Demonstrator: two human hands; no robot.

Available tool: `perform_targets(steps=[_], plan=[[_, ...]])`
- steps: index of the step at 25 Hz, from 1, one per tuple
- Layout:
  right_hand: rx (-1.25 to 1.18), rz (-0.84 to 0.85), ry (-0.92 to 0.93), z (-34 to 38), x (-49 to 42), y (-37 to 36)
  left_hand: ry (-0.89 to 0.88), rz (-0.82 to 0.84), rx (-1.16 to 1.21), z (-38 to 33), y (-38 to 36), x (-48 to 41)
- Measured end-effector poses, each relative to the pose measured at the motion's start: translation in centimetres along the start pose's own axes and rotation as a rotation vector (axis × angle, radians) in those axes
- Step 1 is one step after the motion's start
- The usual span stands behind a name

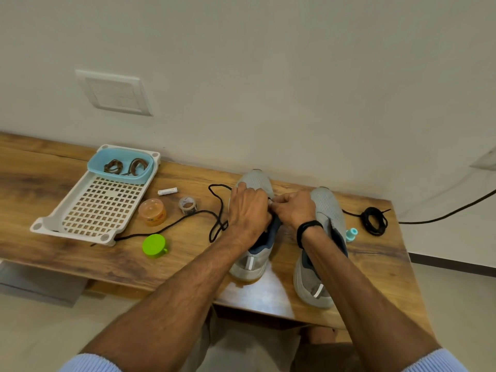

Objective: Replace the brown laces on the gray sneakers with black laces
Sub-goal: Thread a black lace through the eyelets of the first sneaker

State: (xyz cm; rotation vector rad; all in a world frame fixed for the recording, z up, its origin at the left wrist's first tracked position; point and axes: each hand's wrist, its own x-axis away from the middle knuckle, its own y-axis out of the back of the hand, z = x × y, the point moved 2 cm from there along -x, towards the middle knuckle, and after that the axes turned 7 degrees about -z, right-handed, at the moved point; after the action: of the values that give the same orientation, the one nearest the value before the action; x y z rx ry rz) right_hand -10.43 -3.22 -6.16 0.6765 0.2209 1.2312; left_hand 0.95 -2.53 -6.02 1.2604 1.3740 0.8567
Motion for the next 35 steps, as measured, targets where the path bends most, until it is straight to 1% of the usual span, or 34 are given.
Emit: perform_targets(steps=[3,7,9,12,15,18,22,25,27,29,35], plan=[[-0.101,0.027,-0.083,-0.2,-0.1,-0.3,0.067,0.036,0.094,1.2,-0.3,-0.1],[-0.429,0.189,-0.274,-0.2,-0.4,-0.3,0.088,0.018,0.165,1.5,-0.6,0.2],[-0.444,0.214,-0.307,-0.6,-1.0,-0.5,0.11,0.001,0.197,1.5,-0.7,0.2],[-0.396,0.217,-0.303,-0.9,-1.4,-0.8,0.113,-0.017,0.193,1.4,-0.8,0.1],[-0.339,0.171,-0.245,-0.9,-1.3,-0.8,0.075,-0.034,0.148,1.1,-0.6,-0.1],[-0.244,0.122,-0.135,-0.5,-1.3,-0.6,0.016,-0.067,0.099,0.6,-0.2,-0.3],[0.018,0.093,0.106,0.4,-0.6,-0.3,-0.013,-0.057,0.053,0.3,0.1,-0.6],[0.148,0.079,0.263,1.0,-0.1,-0.7,-0.012,-0.048,0.033,0.4,0.3,-0.6],[0.202,0.091,0.322,1.2,-0.1,-0.8,-0.01,-0.052,0.036,0.3,0.5,-0.5],[0.189,0.104,0.316,1.1,-0.1,-0.7,0.009,-0.049,0.059,0.5,0.4,-0.6],[0.018,0.188,0.229,0.9,-0.1,-0.5,0.152,-0.057,0.17,1.1,-0.4,-0.9]])
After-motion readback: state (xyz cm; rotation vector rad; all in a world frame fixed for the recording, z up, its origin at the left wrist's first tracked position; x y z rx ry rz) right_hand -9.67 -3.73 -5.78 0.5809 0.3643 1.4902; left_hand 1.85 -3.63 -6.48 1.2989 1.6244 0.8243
